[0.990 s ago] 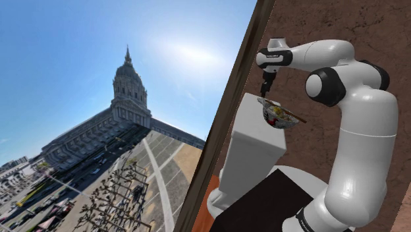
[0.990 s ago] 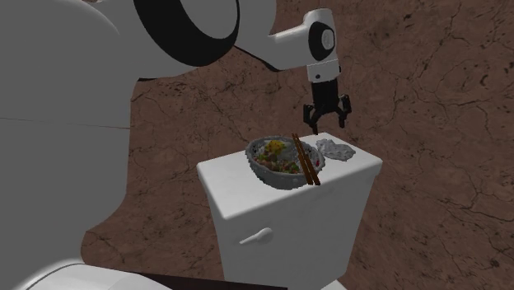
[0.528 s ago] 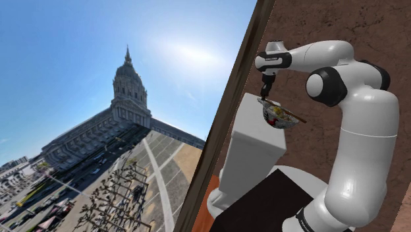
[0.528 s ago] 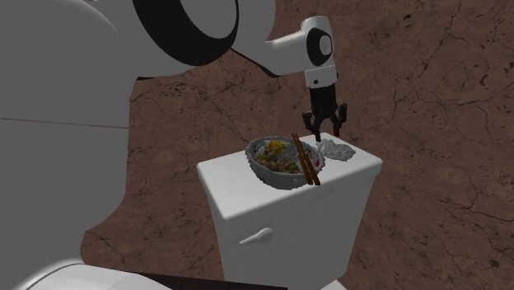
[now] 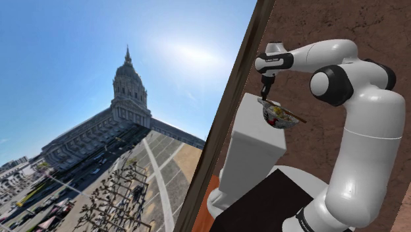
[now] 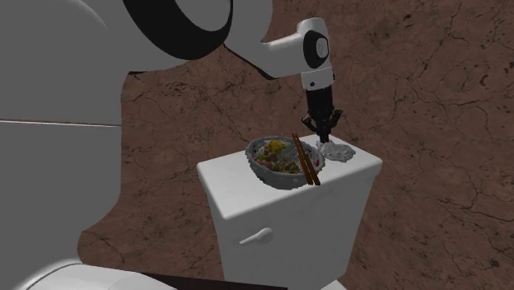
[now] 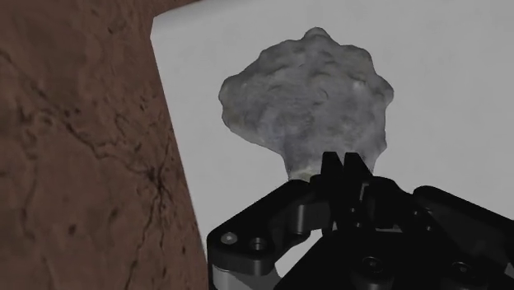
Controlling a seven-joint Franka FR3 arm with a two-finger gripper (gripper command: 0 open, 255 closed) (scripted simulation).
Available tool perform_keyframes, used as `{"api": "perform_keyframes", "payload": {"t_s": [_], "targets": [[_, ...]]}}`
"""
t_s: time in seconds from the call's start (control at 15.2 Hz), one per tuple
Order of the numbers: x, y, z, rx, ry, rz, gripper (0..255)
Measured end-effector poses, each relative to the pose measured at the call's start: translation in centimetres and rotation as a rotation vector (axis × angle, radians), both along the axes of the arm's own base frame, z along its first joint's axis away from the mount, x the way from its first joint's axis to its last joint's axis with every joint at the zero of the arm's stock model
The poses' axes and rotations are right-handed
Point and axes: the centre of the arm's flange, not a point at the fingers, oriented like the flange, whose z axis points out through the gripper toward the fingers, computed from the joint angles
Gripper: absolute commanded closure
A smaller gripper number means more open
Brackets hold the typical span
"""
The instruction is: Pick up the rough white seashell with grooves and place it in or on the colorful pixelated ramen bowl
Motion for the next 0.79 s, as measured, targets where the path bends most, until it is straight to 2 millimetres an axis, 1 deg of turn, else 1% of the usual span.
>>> {"api": "perform_keyframes", "payload": {"t_s": [0.07, 0.13, 0.2, 0.26, 0.33, 0.4, 0.46, 0.53, 0.59, 0.73, 0.79], "targets": [[0.7, -0.3, 0.3, -0.003, 0.003, -0.003, 255], [0.7, -0.9, 1.2, -0.041, 0.023, 0.006, 255], [0.6, -1.0, 1.3, -0.052, 0.03, 0.009, 0], [0.6, -1.0, 1.3, -0.047, 0.027, 0.007, 0], [0.7, -1.7, 2.0, -0.075, 0.055, 0.009, 0], [0.8, -2.5, 3.1, -0.129, 0.111, 0.011, 0], [0.7, -3.5, 5.1, -0.222, 0.169, 0.018, 0], [1.1, -3.7, 4.1, -0.248, 0.196, 0.022, 0], [1.2, -3.7, 4.0, -0.245, 0.197, 0.017, 0], [1.4, -3.4, 2.7, -0.189, 0.157, 0.005, 0], [1.6, -3.4, 2.9, -0.196, 0.154, 0.002, 0]]}}
